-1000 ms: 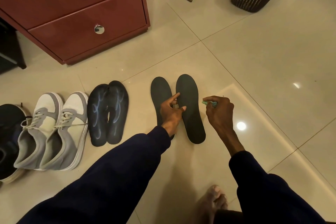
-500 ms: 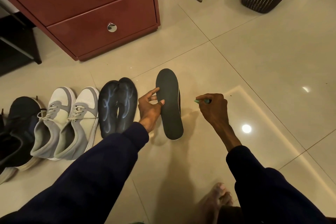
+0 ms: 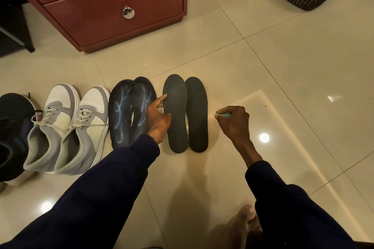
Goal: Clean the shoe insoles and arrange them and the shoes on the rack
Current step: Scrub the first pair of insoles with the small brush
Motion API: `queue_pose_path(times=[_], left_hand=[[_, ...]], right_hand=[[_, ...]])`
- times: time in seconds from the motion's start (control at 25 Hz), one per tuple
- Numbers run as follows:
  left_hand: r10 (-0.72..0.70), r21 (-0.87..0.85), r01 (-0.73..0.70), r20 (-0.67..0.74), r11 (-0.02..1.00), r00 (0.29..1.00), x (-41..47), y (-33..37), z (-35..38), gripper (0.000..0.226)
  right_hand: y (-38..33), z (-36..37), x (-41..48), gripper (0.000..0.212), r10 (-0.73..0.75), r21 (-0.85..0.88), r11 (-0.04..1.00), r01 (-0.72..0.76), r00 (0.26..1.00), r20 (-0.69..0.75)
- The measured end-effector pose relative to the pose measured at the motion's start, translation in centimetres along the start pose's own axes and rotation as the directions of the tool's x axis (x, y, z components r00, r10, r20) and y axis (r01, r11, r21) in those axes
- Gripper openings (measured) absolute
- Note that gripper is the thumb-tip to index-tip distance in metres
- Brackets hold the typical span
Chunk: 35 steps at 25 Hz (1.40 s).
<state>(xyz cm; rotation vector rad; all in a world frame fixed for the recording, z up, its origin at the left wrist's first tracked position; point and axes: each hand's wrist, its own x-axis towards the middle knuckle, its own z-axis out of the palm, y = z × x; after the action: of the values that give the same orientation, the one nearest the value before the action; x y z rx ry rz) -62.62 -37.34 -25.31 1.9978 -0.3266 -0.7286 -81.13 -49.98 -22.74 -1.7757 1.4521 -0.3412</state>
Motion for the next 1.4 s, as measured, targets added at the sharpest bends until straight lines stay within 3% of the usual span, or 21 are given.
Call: queue_pose_path(times=[0.32, 0.56, 0.84, 0.96, 1.2, 1.4], left_hand=[[0.01, 0.074, -0.006, -0.048, 0.997, 0.999, 1.0, -1.7, -0.9, 0.066], [0.008, 0.065, -0.006, -0.037, 0.998, 0.999, 0.6, -1.4, -0.4, 0.066], [0.068, 0.086, -0.068, 0.002, 0.994, 0.998, -0.6, -3.5, 0.1, 0.082], [0.053, 0.094, -0.053, 0.001, 0.994, 0.999, -1.7, -3.9, 0.5, 0.086], [0.071, 0.286, -0.08, 0.041, 0.955, 0.997, -3.9, -3.7, 0.4, 0.085], [0.061, 0.284, -0.062, 0.012, 0.957, 0.998, -4.3, -4.0, 0.3, 0.084]], right_hand=[[-0.1, 1.9, -0.6, 0.014, -0.037, -0.083, 0.996, 0.037, 0.999, 0.005], [0.3, 4.0, -1.7, 0.018, -0.06, 0.007, 0.998, 0.059, 0.993, 0.102], [0.2, 5.3, -2.3, 0.017, -0.073, -0.046, 0.996, 0.072, 0.997, -0.022], [0.2, 5.1, -2.2, 0.016, -0.069, -0.065, 0.996, 0.067, 0.998, -0.013], [-0.1, 4.5, -2.6, 0.014, -0.049, -0.06, 0.997, 0.048, 0.999, -0.01], [0.2, 3.8, -3.4, 0.019, 0.014, -0.101, 0.995, -0.017, 0.999, -0.029]])
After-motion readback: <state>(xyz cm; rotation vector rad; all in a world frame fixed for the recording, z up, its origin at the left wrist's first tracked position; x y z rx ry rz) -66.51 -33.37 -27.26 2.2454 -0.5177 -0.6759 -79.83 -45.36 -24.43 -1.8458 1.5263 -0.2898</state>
